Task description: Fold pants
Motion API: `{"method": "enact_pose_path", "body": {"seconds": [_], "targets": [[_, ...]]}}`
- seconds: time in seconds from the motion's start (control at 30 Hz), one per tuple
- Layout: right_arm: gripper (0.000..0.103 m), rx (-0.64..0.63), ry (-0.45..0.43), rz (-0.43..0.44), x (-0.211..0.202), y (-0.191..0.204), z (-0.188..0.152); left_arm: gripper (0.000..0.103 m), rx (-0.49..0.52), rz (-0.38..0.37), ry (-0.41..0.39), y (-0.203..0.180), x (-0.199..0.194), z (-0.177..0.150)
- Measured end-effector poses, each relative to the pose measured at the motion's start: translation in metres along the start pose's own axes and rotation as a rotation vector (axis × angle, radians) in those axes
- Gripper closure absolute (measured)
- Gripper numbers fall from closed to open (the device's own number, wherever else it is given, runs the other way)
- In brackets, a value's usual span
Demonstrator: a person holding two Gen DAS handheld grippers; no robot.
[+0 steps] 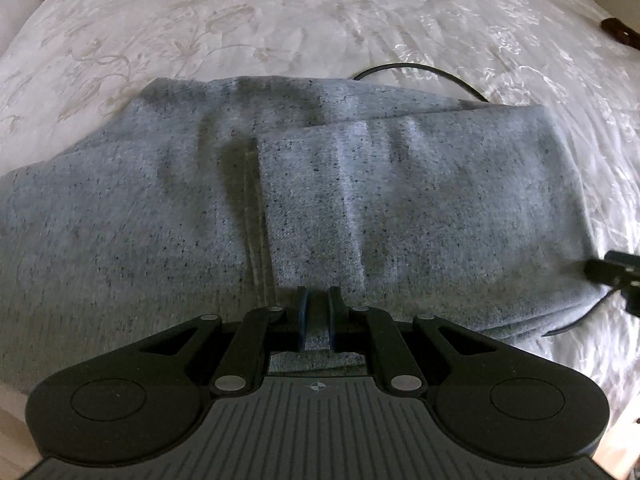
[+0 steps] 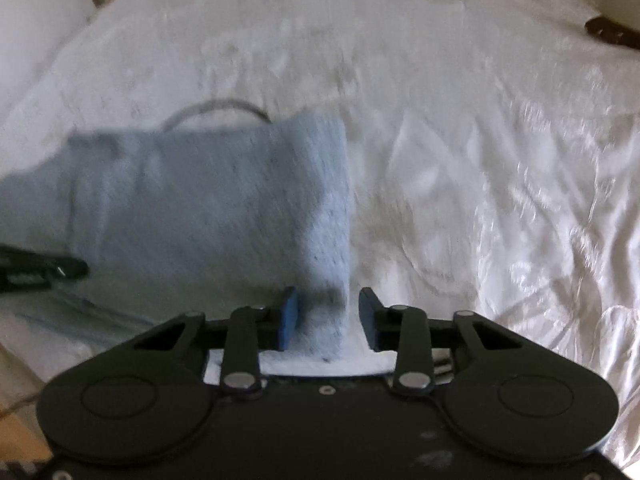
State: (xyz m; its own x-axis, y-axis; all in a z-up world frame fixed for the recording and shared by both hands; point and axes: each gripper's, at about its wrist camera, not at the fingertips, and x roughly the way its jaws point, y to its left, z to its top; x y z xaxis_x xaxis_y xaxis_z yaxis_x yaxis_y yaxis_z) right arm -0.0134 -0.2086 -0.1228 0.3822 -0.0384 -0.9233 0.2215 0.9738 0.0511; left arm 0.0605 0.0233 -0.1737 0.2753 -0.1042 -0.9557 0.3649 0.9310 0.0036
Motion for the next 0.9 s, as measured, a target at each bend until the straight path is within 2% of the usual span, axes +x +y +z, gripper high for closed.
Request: {"method": "enact_pose_path", "body": {"seconds": [0.07, 0.23, 0.43, 0.5, 0.67, 0.8, 0.9], "targets": [[0.070, -0.006, 0.014, 0.012, 0.003, -0.003, 0.002, 0.092, -0.008, 0.004, 0.002, 0.001, -0.003, -0.001], [0.070, 0.007, -0.093, 0.070, -0.009, -0.009, 0.025, 0.092, -0.038, 0.014, -0.007, 0.002, -0.008, 0.001], [0.070, -0.025, -0.035, 0.057, 0.026, -0.010, 0.051, 0.092, -0.082, 0.044, -0.027, 0.010, -0.021, -0.005], [0.070, -0.013, -0.048, 0.068, 0.023, -0.014, 0.050, 0.092, -0.102, 0.055, -0.039, 0.017, -0.030, -0.010], [0.070, 0.068, -0.126, 0.079, -0.011, -0.033, 0.030, 0.092, -0.135, 0.073, -0.074, 0.036, -0.051, -0.031], [0.070, 0.165, -0.175, 0.012, -0.046, -0.056, 0.000, 0.092, -0.134, 0.097, -0.120, 0.053, -0.073, -0.052], [0.070, 0.230, -0.203, -0.065, -0.071, -0.067, -0.028, 0.092, -0.147, 0.083, -0.158, 0.068, -0.091, -0.069]]}}
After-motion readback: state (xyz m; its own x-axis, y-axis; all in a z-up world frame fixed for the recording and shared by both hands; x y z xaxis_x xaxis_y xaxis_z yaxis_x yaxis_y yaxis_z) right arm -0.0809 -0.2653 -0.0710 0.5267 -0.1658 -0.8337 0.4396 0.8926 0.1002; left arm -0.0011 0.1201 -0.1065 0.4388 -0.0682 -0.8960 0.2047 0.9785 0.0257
